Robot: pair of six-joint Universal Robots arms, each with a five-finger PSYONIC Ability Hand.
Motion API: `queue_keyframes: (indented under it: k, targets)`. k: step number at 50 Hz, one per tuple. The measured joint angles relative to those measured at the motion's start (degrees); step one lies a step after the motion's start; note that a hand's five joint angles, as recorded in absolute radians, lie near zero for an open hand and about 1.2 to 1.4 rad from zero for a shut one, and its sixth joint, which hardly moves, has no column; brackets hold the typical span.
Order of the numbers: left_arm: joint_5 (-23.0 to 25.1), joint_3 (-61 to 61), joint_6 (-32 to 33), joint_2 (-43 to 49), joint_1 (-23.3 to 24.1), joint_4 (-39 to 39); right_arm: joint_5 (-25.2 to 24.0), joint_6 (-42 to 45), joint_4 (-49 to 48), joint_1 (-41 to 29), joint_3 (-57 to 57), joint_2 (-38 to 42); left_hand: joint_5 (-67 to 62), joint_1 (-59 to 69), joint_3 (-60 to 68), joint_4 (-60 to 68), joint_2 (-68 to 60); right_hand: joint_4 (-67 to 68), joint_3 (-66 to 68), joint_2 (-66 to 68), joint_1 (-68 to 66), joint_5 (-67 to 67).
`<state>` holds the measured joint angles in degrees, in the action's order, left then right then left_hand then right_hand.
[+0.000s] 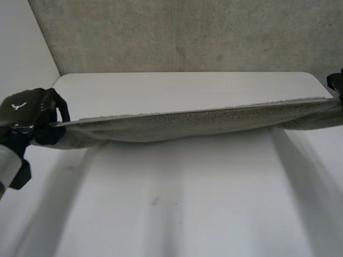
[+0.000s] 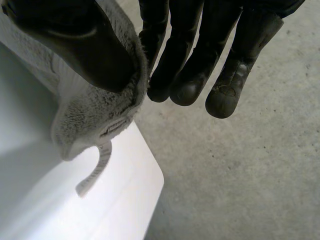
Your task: Fold the towel.
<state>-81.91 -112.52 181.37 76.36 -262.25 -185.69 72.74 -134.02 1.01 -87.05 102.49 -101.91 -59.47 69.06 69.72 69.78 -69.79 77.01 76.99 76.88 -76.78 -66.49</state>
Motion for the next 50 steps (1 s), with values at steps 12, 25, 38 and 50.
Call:
queue_keyframes:
  k: [12,25,38,50]
  targets:
    - [4.9,-1.4,4.4,-3.6,-3.7,5.0,-5.2,5.4,12.8,1.5,-2.4,1.0,0.0,0.0,0.0,0.0,0.0,0.0,0.0,0.0,0.0,-0.7]
    - [5.1,4.4,4.4,19.4,-2.2,-2.6,-6.7,5.2,8.2,0.2,-6.2,24.0,0.0,0.0,0.0,0.0,0.0,0.0,0.0,0.0,0.0,-0.7]
    - [4.7,25.6,5.6,44.8,1.2,-4.9,-1.1,4.4,-3.0,-6.9,-22.2,46.2,0.0,0.0,0.0,0.0,0.0,0.0,0.0,0.0,0.0,-0.7]
    - [3.9,41.6,7.8,58.6,2.8,-4.7,1.3,4.3,-6.8,-9.5,-35.4,58.0,0.0,0.0,0.0,0.0,0.0,0.0,0.0,0.0,0.0,-0.7]
